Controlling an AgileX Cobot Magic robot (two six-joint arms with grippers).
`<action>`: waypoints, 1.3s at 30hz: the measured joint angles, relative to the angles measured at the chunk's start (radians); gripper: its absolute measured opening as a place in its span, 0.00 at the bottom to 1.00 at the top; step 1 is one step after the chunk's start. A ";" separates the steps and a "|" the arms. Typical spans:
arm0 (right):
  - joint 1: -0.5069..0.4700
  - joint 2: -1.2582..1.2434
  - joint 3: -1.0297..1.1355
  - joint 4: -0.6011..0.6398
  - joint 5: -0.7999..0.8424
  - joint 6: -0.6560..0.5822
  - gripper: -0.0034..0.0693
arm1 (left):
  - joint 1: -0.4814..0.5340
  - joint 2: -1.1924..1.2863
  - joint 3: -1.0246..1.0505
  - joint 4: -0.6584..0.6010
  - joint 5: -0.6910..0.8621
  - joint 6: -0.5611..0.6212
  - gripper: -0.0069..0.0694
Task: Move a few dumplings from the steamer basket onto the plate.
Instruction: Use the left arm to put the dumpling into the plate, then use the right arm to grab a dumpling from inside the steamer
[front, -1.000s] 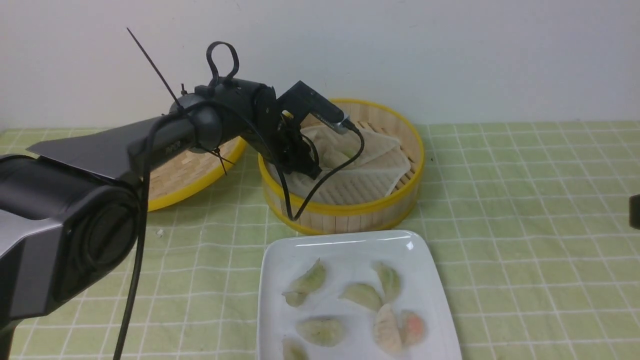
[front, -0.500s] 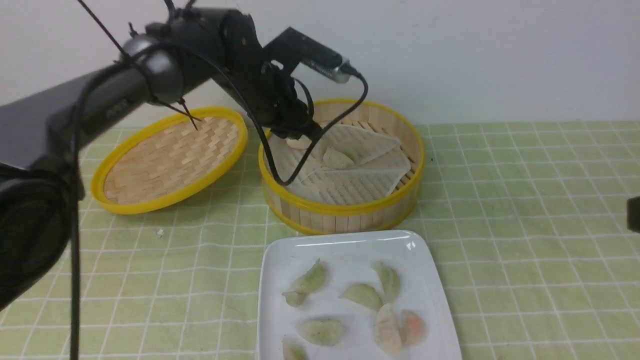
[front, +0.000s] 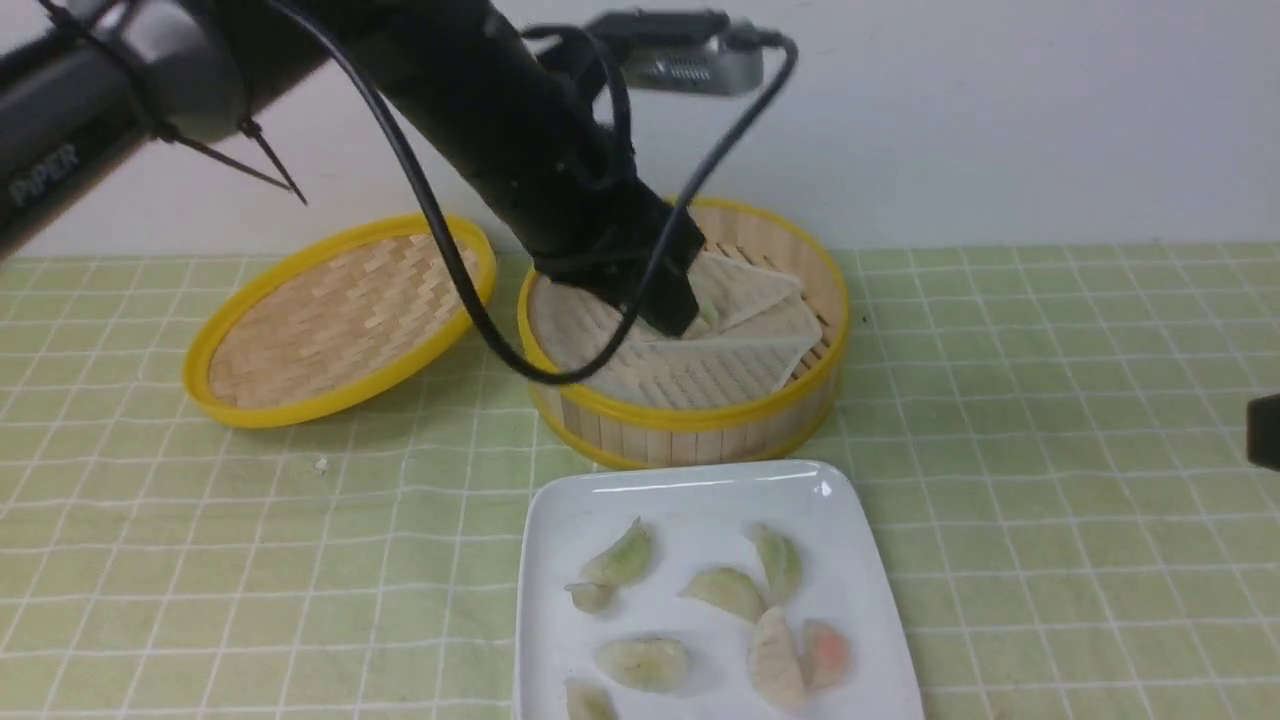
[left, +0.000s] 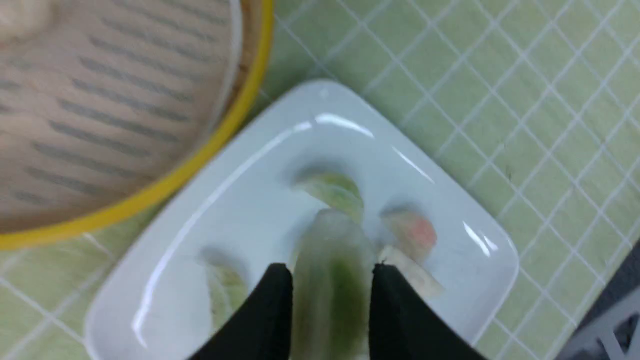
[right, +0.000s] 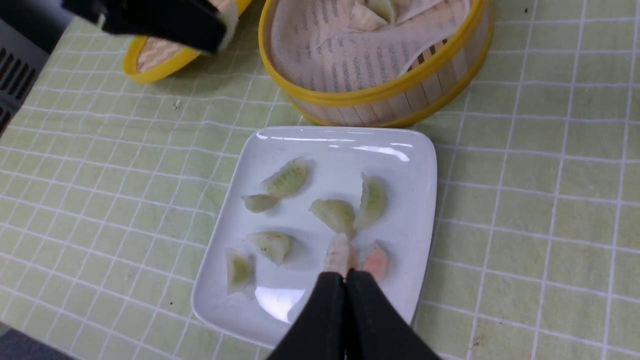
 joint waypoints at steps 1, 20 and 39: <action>0.000 0.000 0.000 0.000 0.013 -0.002 0.03 | -0.024 0.004 0.041 0.006 0.000 0.000 0.32; 0.000 0.000 0.001 -0.026 0.024 -0.070 0.03 | -0.114 0.222 0.153 0.144 -0.150 -0.004 0.50; 0.016 0.552 -0.405 -0.033 -0.018 -0.160 0.03 | -0.052 -0.072 0.050 0.354 -0.002 -0.284 0.09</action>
